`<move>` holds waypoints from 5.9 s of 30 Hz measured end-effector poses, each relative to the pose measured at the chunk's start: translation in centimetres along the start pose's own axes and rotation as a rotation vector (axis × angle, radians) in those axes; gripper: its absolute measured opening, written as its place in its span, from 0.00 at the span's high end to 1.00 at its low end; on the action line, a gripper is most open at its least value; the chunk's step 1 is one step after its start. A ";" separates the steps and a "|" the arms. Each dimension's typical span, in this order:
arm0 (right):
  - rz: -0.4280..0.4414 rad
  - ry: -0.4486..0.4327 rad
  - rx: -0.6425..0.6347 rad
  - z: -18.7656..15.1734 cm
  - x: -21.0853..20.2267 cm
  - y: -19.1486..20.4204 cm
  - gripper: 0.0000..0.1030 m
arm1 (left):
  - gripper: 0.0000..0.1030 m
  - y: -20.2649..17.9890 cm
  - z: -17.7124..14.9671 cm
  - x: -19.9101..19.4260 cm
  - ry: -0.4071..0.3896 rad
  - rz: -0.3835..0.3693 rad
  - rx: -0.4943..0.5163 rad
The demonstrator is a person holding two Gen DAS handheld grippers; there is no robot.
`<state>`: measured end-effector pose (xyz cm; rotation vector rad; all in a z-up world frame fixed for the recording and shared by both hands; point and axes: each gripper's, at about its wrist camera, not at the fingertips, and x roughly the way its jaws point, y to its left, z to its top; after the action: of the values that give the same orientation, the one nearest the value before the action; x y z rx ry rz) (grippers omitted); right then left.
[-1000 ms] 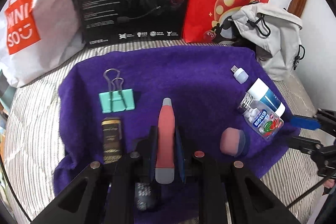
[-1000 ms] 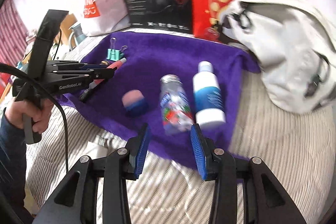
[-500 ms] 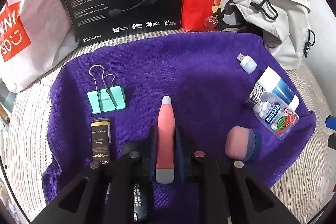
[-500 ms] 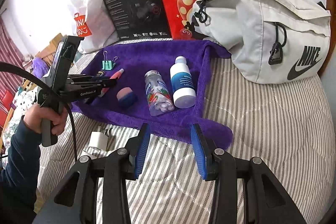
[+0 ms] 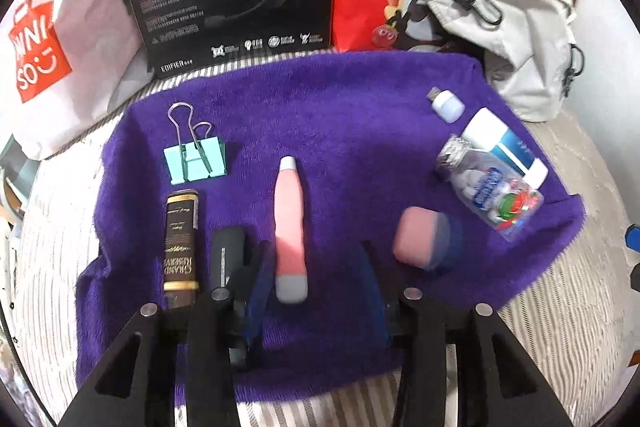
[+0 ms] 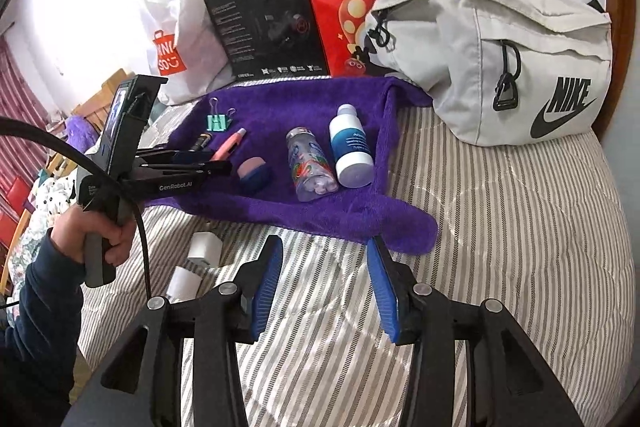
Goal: Organize rigid objects
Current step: 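Carry pink tube and pink-blue case onto the towel while opening both grippers, then grasp the white tape roll with the left gripper, then grasp the white charger plug with right while left holds the tape roll, then set the tape roll on the towel and open left while right carries the charger plug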
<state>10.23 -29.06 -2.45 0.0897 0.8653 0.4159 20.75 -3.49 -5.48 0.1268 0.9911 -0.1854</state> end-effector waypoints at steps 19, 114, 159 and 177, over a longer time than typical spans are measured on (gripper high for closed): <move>-0.026 -0.024 0.053 -3.5 -2.7 0.0 0.57 | 0.61 -4.0 -8.7 -7.3 -0.020 -0.079 -0.028; 0.030 0.112 -0.186 -2.2 6.7 7.6 0.75 | 0.70 3.1 -10.8 -8.1 -0.022 -0.028 -0.143; 0.018 0.033 -0.104 7.2 8.4 2.0 0.75 | 0.70 -0.7 3.3 1.7 0.016 -0.125 -0.020; 0.036 0.032 -0.060 6.1 8.0 0.8 0.75 | 0.70 -2.0 3.7 3.3 0.029 -0.098 0.048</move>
<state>19.14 -24.64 -4.02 0.0438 0.8832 0.4781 25.09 -6.47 -6.30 0.1253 1.0225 -0.2982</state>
